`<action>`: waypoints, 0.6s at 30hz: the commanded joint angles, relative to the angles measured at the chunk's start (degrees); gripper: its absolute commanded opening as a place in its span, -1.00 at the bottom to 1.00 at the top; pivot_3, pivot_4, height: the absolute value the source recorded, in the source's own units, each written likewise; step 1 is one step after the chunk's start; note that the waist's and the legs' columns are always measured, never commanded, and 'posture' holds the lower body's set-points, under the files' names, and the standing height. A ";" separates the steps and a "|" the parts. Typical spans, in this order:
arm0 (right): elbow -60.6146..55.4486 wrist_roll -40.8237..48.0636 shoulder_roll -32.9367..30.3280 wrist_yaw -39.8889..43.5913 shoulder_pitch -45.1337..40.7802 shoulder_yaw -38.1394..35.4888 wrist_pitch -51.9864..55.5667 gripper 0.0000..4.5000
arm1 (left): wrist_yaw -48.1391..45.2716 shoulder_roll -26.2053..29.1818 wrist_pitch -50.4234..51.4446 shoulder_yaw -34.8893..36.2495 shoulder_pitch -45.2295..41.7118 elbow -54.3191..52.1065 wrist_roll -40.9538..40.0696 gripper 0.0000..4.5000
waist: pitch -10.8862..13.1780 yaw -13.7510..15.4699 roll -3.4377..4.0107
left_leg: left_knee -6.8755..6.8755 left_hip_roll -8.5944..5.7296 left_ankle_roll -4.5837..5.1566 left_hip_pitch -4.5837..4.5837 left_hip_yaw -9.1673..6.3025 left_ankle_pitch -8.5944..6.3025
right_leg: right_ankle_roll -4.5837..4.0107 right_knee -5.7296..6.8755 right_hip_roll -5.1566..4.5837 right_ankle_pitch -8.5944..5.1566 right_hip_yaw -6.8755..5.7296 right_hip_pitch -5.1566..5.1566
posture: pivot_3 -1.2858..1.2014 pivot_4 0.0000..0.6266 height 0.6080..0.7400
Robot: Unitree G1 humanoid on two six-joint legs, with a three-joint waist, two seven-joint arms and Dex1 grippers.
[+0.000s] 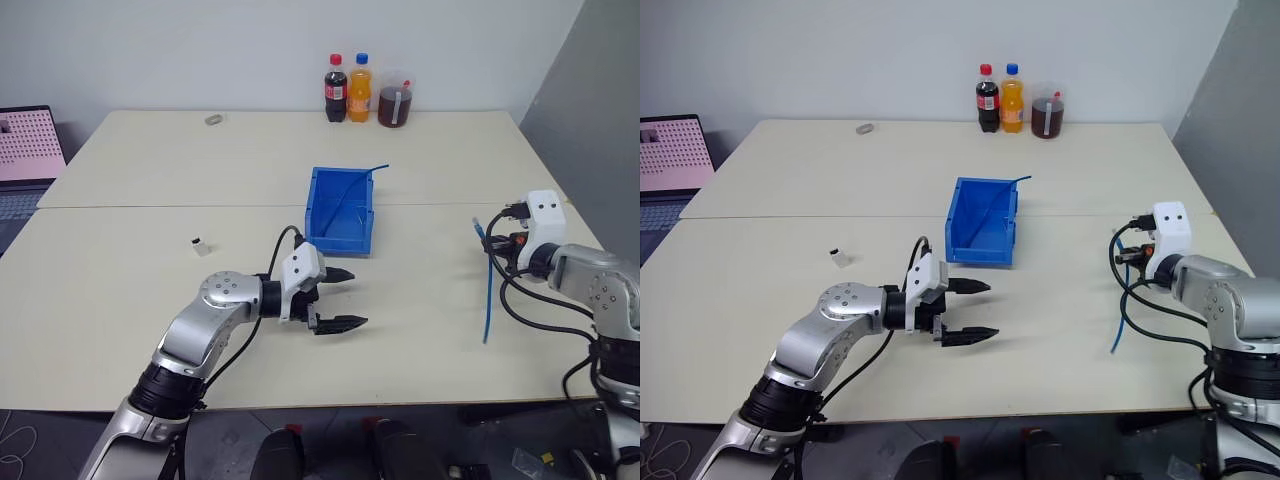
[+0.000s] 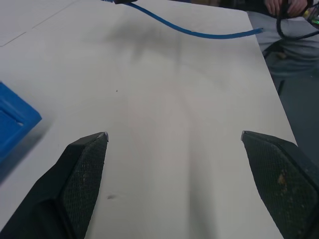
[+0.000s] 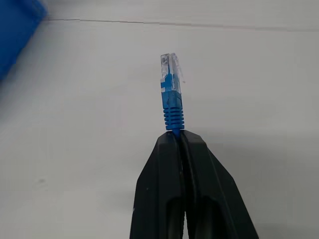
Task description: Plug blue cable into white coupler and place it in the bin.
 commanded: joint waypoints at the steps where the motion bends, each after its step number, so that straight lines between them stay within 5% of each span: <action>1: -6.65 -3.81 -8.47 14.79 -0.89 8.19 -14.46 -1.00 | 0.55 1.09 0.73 3.02 1.32 -3.12 -2.05 1.00 | 0.05 0.01 0.03 | -0.01 0.00 0.00 -0.01 0.01 0.00 | 0.00 -0.04 0.00 0.00 0.00 -0.01 | 0.03 -0.52 1.00; 8: -7.97 -17.03 -12.67 25.50 1.34 19.21 -40.62 -1.00 | -2.20 5.61 5.73 8.12 7.32 -8.85 -9.50 1.00 | 0.10 0.13 -0.02 | -0.06 0.05 0.00 -0.05 -0.06 0.00 | 0.00 -0.28 -0.01 0.00 -0.08 0.02 | 0.03 -0.52 1.00; 18: 1.45 -31.10 -4.08 28.50 -0.84 29.46 -61.51 -1.00 | -3.96 13.88 3.74 12.03 10.87 -12.59 -9.49 1.00 | 0.18 0.99 -0.15 | 0.06 0.06 -0.01 -0.05 -0.03 0.00 | 0.01 -0.23 -0.07 0.02 -0.13 0.03 | 0.03 -0.52 1.00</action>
